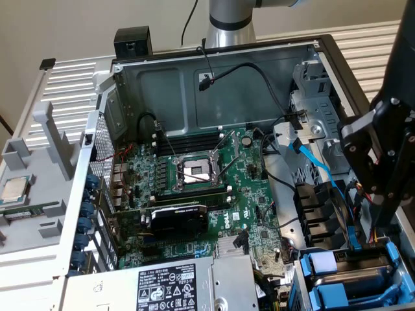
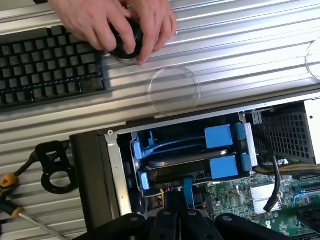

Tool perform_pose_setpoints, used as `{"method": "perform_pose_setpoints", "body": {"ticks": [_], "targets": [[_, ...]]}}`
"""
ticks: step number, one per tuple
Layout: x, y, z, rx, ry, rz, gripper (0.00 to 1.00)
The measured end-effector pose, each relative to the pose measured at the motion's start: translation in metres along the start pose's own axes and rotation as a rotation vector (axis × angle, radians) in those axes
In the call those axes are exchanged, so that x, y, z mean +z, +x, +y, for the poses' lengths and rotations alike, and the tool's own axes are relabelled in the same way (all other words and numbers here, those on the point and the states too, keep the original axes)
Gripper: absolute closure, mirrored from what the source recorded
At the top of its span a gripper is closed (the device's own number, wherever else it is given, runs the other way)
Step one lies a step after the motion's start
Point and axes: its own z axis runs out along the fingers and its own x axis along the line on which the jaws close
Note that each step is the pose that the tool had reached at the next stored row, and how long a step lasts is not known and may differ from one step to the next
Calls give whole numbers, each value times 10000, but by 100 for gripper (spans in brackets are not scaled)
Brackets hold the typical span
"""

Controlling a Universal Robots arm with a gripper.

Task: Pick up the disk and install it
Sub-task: 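Insert the second disk wire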

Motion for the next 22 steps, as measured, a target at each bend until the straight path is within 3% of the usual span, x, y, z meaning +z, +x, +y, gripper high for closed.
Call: {"method": "perform_pose_setpoints", "body": {"ticks": [7, 22], "targets": [[44, -52, -44, -122, 1, 4, 89], [137, -130, -32, -124, -1, 4, 89]]}}
